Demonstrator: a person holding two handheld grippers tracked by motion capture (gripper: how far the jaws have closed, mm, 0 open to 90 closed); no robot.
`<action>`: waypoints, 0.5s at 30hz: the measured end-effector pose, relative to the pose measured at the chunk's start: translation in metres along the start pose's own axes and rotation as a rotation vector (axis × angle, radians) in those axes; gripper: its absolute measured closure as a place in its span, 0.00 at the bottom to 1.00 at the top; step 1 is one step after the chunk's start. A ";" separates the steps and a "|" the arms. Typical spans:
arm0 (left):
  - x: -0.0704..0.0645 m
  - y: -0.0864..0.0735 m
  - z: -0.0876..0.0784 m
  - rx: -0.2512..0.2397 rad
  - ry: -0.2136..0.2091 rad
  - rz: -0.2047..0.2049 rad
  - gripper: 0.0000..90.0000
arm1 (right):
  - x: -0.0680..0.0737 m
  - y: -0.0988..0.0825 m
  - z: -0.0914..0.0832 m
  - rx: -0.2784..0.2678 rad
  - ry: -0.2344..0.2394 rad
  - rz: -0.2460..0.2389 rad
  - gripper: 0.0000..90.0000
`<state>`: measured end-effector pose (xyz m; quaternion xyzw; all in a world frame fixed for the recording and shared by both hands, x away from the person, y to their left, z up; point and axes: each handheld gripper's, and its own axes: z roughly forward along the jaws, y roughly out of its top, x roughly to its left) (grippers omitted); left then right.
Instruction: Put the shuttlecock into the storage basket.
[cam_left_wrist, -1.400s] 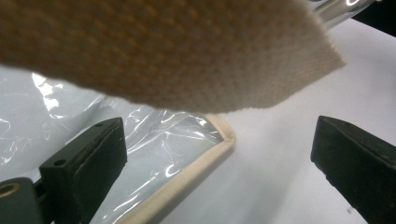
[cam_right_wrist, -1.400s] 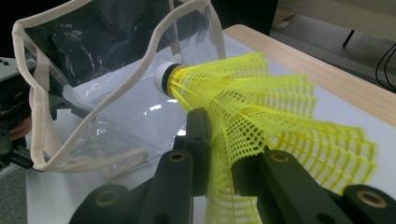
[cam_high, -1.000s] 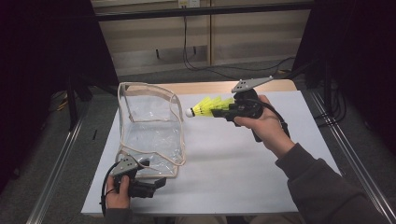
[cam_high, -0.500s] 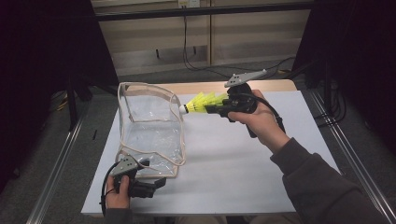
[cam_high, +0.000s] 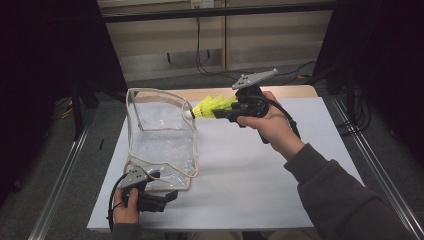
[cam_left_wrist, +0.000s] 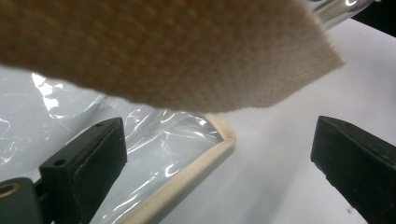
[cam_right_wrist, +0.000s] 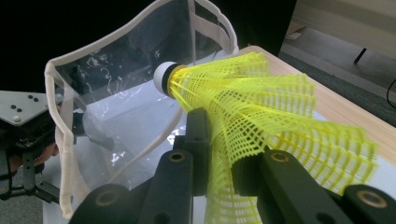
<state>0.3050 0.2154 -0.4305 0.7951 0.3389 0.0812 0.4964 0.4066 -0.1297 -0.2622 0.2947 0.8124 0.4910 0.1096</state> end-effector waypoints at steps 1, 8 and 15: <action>0.000 0.000 0.000 0.000 0.000 0.000 0.04 | 0.001 0.002 0.000 -0.001 0.000 -0.003 0.88; 0.000 0.000 0.000 0.003 -0.003 0.001 0.04 | 0.007 0.012 0.006 0.002 0.002 -0.022 0.88; 0.000 0.000 0.000 -0.001 -0.002 0.000 0.04 | 0.012 0.019 0.013 0.012 0.009 -0.036 0.88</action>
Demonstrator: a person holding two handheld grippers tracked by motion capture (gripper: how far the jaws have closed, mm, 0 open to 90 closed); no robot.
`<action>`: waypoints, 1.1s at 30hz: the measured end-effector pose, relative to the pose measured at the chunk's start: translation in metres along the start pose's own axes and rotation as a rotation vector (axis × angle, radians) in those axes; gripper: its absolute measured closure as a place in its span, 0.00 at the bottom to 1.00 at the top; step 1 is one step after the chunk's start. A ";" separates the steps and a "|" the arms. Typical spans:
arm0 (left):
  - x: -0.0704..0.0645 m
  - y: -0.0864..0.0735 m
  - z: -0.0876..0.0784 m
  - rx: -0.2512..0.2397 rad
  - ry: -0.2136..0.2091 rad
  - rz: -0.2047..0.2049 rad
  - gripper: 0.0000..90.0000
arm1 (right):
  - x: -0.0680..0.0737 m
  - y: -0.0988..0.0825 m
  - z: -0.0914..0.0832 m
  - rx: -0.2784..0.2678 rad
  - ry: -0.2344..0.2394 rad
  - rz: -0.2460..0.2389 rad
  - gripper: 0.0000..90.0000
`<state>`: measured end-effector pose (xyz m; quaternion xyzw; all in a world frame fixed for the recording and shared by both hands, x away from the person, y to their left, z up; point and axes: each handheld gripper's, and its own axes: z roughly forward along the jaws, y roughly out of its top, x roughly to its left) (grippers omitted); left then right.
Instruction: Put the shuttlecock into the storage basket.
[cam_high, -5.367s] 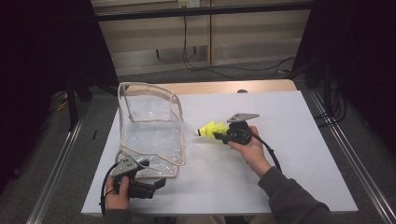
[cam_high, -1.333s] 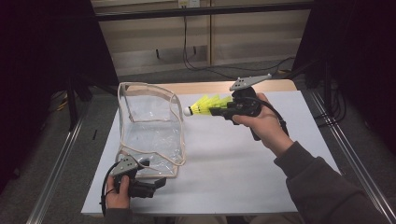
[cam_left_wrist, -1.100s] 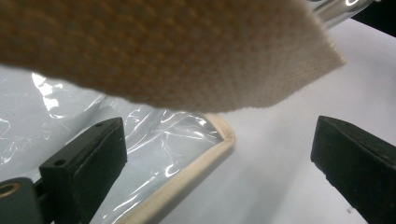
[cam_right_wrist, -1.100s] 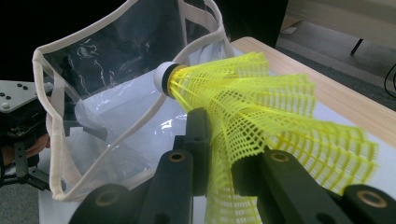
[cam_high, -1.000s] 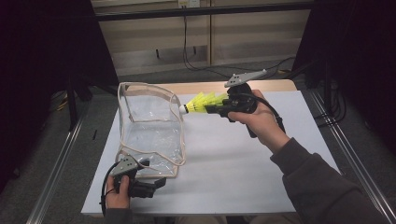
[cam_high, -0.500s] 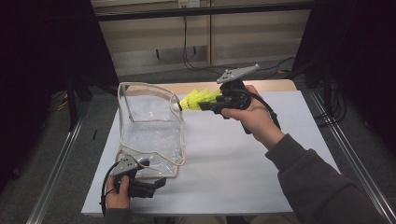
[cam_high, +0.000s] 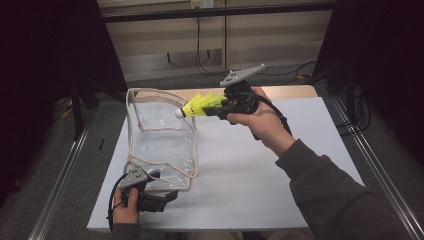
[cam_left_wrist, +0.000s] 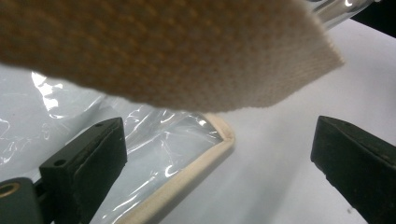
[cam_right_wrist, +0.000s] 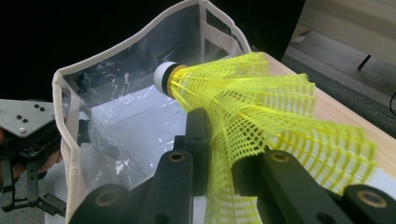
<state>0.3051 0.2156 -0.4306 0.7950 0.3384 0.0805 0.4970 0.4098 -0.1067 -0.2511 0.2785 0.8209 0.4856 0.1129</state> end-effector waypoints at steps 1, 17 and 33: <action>0.000 0.000 0.000 0.002 0.000 0.000 0.04 | 0.001 0.001 0.001 0.001 0.003 0.002 0.88; 0.000 0.000 0.000 -0.001 0.000 0.000 0.04 | 0.009 0.011 0.012 0.006 0.013 -0.019 0.88; 0.000 0.000 -0.001 -0.001 -0.002 0.002 0.04 | 0.019 0.018 0.026 0.014 0.021 -0.042 0.88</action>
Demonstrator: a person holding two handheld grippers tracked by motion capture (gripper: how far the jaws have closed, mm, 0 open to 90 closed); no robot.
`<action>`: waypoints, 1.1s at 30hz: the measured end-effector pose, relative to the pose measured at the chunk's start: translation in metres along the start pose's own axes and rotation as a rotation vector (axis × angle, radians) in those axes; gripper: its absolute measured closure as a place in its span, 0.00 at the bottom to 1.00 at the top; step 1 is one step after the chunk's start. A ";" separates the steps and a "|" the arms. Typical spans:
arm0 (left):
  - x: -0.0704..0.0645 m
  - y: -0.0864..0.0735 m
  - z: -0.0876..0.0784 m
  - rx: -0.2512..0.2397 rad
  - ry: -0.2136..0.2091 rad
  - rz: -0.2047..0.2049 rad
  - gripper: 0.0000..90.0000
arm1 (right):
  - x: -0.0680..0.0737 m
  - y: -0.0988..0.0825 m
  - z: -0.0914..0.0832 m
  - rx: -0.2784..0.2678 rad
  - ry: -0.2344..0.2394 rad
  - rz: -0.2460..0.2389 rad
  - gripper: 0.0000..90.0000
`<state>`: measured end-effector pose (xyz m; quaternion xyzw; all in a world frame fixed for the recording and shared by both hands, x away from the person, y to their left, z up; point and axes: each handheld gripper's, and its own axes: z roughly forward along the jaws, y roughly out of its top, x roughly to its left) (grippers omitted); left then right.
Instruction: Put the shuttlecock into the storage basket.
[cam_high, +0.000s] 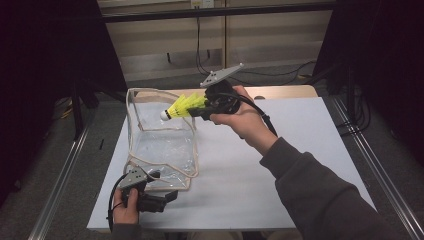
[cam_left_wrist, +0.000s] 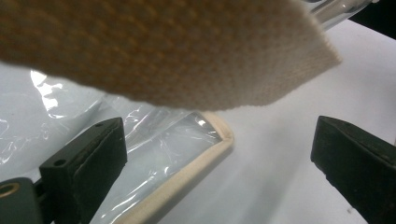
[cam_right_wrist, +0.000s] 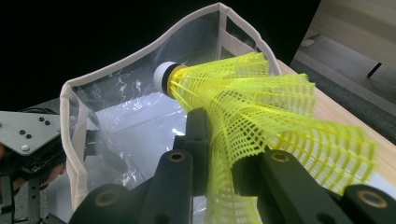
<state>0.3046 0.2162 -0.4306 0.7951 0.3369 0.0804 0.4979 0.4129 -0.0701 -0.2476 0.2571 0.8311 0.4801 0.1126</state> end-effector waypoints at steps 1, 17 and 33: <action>0.000 0.000 0.000 0.000 0.000 0.000 0.04 | 0.000 0.000 0.001 0.002 -0.001 -0.001 0.88; 0.000 0.000 0.000 0.002 0.000 0.000 0.04 | 0.009 0.008 0.014 0.015 0.005 -0.030 0.88; 0.000 0.000 0.000 -0.001 -0.003 -0.004 0.04 | 0.020 0.013 0.032 0.044 0.002 -0.069 0.88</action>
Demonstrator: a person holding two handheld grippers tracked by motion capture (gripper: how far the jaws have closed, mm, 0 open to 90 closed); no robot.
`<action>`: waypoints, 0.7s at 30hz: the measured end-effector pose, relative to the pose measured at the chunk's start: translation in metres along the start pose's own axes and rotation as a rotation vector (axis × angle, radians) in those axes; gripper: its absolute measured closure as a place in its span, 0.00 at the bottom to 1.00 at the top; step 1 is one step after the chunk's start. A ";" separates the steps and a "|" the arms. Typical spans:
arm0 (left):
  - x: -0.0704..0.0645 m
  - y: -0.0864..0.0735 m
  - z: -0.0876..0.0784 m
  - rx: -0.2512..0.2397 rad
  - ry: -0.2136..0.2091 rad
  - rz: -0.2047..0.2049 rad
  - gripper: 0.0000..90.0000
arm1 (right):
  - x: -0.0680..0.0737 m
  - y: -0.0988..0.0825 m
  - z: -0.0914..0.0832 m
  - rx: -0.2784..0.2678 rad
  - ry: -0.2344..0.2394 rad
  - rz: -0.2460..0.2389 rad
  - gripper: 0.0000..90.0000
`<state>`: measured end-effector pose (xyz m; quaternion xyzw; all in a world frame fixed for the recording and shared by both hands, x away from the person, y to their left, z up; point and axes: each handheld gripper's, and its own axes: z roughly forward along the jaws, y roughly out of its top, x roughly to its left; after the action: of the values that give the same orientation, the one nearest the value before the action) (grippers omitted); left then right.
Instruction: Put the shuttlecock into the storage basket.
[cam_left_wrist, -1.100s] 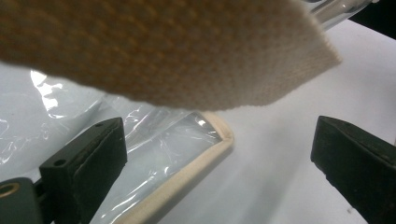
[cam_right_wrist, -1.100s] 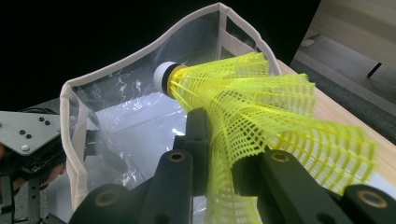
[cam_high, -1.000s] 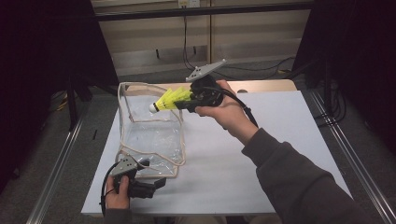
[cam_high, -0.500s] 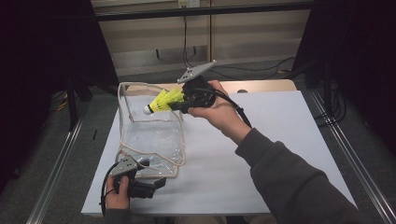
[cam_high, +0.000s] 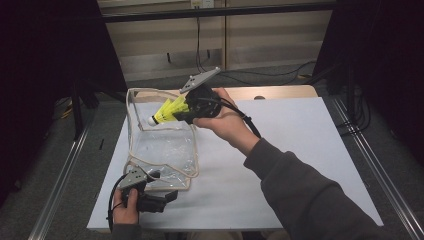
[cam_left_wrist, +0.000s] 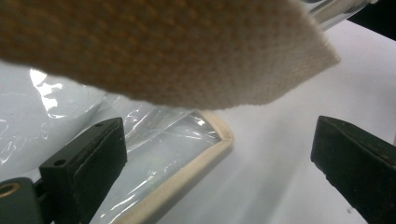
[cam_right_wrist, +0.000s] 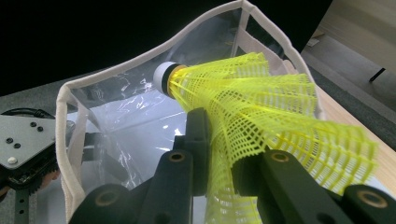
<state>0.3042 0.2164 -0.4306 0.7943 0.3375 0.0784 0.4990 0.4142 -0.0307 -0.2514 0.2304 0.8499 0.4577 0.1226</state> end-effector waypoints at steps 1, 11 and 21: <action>0.000 0.000 0.000 -0.003 0.000 0.000 0.04 | 0.001 0.001 0.001 0.004 -0.001 -0.003 0.88; 0.000 0.000 -0.001 -0.003 0.001 0.004 0.04 | 0.009 0.004 0.017 0.024 0.001 -0.020 0.88; 0.000 -0.001 0.000 -0.005 -0.001 0.000 0.04 | 0.012 0.003 0.032 0.062 -0.009 -0.035 0.88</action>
<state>0.3035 0.2167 -0.4309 0.7932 0.3371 0.0785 0.5011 0.4179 -0.0001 -0.2666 0.2215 0.8670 0.4279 0.1271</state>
